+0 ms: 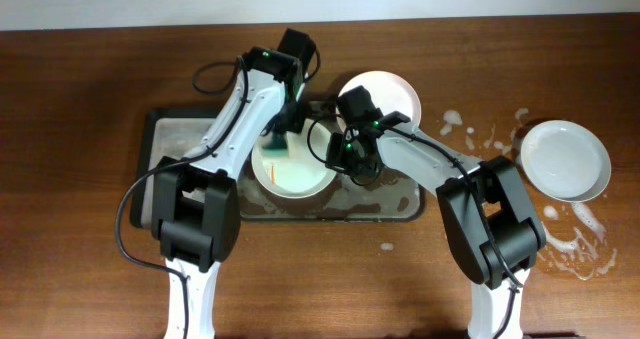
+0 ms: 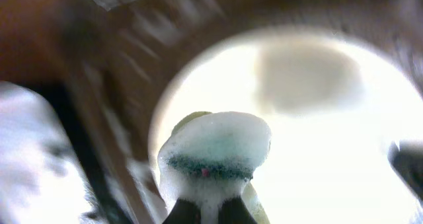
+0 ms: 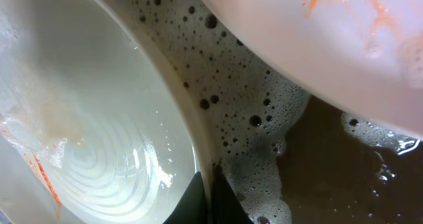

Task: Clean dirty plates on tray and stack at the side
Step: 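Scrub the white plate with the sponge in left gripper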

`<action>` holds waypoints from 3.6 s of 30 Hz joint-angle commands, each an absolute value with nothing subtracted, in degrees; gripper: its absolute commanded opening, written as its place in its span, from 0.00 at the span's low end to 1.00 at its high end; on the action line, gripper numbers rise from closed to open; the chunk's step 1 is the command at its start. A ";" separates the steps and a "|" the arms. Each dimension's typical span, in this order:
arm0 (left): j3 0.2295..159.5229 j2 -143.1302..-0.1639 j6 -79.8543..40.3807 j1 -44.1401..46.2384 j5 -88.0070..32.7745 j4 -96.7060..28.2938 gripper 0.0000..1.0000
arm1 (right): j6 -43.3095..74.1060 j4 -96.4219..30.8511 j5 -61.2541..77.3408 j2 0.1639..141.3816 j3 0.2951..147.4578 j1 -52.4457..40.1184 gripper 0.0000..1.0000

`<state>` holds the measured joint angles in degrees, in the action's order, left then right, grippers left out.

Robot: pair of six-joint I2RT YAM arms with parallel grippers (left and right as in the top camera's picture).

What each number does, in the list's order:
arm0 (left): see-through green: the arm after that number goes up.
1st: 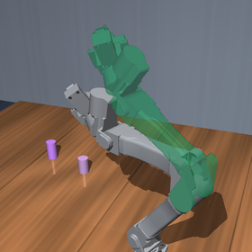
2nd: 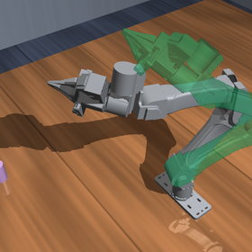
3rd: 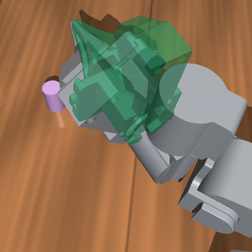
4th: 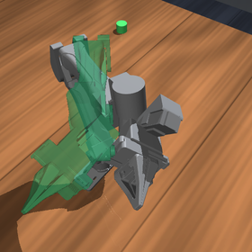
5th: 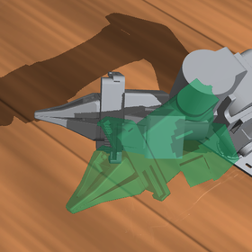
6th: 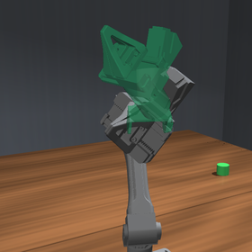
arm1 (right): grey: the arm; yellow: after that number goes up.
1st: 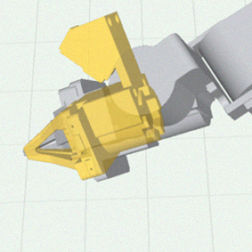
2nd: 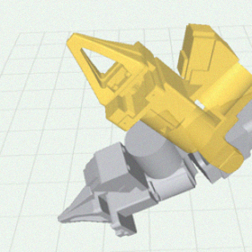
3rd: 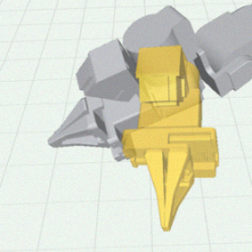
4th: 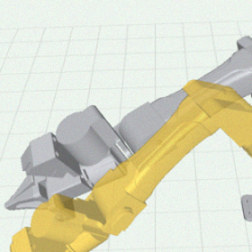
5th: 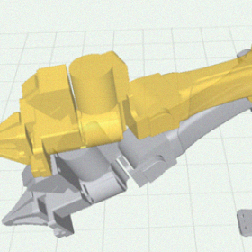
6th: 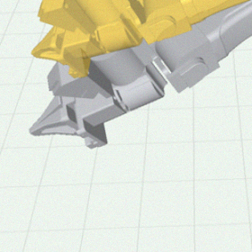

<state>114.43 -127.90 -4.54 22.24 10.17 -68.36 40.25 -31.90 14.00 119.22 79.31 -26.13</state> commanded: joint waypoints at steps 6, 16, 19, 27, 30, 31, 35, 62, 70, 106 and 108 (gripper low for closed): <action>91.07 -126.41 -3.81 22.41 3.62 -54.06 0.01 | 39.68 -33.21 10.04 121.14 78.06 -25.69 0.04; 73.67 -126.39 -11.38 22.39 35.46 -32.99 0.01 | 39.66 -33.19 10.04 121.25 78.06 -25.71 0.04; 74.46 -126.30 -17.28 22.39 50.85 -33.23 0.01 | 39.66 -33.19 10.07 121.25 78.06 -25.71 0.04; 88.68 -119.74 -19.70 22.35 44.31 -41.41 0.01 | 39.66 -33.21 10.04 121.25 78.06 -25.69 0.04; 92.33 -116.05 -19.42 22.17 33.93 -45.78 0.01 | 39.66 -33.17 10.04 121.25 78.06 -25.69 0.04; 92.31 -115.42 -15.59 22.17 24.75 -45.56 0.01 | 39.66 -33.17 10.04 121.25 78.06 -25.69 0.04; 92.12 -115.52 -0.40 22.20 -0.71 -45.71 0.01 | 39.66 -33.19 10.07 121.25 78.06 -25.71 0.04; 100.03 -122.06 5.37 21.39 32.27 -46.11 0.01 | 39.46 -33.21 10.26 121.25 78.06 -25.69 0.04; 97.25 -116.29 -6.90 21.39 0.16 -55.51 0.01 | 39.46 -32.99 10.26 121.25 78.06 -25.71 0.04; 83.83 -116.31 -14.20 21.21 31.35 -43.33 0.01 | 39.46 -33.01 10.31 121.25 78.06 -25.76 0.04; 89.38 -116.27 -14.20 21.21 31.33 -48.47 0.00 | 39.44 -32.99 10.31 121.25 78.06 -25.76 0.04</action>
<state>84.05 -115.85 -14.96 21.74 28.40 -45.10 40.05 -31.66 14.63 119.61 79.68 -26.28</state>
